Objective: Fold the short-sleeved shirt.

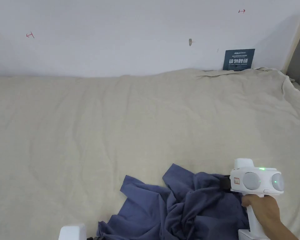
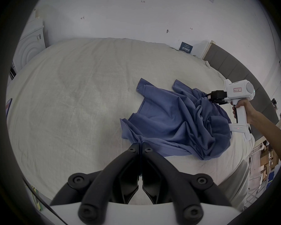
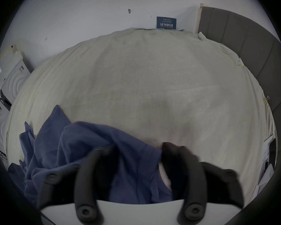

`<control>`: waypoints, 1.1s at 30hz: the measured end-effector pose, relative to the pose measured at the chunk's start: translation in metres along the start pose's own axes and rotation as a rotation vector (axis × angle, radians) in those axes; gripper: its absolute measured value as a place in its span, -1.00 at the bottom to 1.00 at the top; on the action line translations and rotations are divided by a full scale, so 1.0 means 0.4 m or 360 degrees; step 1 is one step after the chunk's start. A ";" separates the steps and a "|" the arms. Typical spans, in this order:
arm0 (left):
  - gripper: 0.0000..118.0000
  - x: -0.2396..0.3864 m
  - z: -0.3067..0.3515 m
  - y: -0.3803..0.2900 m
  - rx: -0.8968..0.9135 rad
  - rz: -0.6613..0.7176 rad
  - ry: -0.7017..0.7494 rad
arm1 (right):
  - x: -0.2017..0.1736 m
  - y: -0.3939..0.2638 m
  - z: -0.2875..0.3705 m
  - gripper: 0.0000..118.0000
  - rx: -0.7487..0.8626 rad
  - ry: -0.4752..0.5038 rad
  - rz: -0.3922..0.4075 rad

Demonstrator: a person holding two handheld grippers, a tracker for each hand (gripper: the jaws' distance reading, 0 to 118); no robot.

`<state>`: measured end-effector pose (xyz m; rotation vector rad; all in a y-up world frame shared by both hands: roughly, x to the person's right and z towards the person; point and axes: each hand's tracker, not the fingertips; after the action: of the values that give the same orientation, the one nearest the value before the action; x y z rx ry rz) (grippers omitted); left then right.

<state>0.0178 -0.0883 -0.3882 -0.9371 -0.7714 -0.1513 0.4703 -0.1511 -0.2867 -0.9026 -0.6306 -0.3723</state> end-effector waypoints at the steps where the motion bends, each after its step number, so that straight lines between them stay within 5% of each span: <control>1: -1.00 -0.001 0.001 0.000 0.0000 0.0007 -0.0007 | -0.004 0.000 0.013 -0.81 0.0025 -0.0020 0.0013; 14: -1.00 0.012 0.092 0.050 0.0153 0.0053 -0.0122 | 0.045 0.023 0.377 -0.86 0.0473 0.0102 0.0142; 24: -1.00 -0.077 0.276 0.289 0.0520 0.0113 -0.0093 | 0.157 0.154 0.734 -0.86 0.0907 0.0101 0.0031; 33: -1.00 -0.183 0.433 0.516 0.0736 0.0181 0.0083 | 0.268 0.266 0.846 -0.86 0.1046 -0.0030 -0.0055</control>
<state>-0.0376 0.1552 -0.5135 -0.5330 -0.6645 0.1001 0.4923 0.1824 -0.1264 -0.2678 -0.7260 -0.1655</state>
